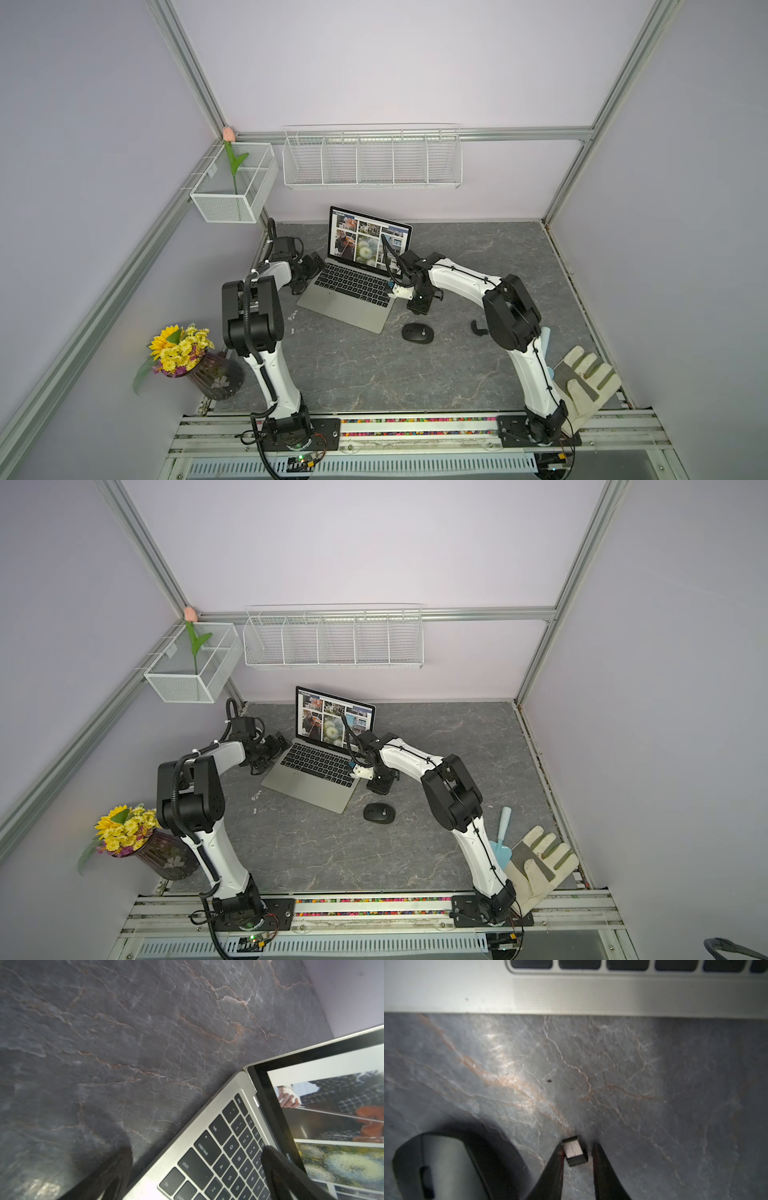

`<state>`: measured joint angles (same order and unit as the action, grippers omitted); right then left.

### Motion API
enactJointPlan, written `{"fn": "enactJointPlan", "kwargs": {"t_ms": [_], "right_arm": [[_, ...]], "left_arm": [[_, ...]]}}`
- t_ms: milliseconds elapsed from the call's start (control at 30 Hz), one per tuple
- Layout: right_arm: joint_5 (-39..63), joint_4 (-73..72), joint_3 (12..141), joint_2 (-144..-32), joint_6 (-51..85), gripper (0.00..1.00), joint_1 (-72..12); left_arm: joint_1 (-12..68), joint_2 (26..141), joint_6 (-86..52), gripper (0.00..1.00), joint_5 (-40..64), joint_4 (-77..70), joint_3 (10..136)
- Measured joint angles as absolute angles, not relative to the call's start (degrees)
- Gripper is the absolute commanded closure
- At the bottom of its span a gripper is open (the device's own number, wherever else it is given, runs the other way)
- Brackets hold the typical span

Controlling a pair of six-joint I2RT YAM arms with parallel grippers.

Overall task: Insert the wireless mouse receiver into the laptop
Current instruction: Pick up the USB plug at the center of the board.

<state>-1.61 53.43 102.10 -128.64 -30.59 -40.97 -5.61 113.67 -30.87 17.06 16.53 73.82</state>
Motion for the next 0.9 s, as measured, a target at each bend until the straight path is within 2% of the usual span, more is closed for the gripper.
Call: {"fn": "enactJointPlan", "kwargs": {"t_ms": [167, 333, 900], "right_arm": [[-1.43, 53.28, 102.06, -128.64, -31.40, 0.79, -40.97], [-1.41, 53.23, 101.89, -128.64, -31.77, 0.76, -41.01], [-1.43, 52.31, 100.60, -127.92, -32.67, 0.77, -41.04]], "left_arm": [[-5.61, 113.67, -30.85, 0.00, 17.06, 16.53, 73.82], [-5.61, 113.67, -30.83, 0.00, 16.97, 16.58, 73.82], [-5.61, 113.67, -30.81, 0.00, 16.97, 17.02, 73.97]]}}
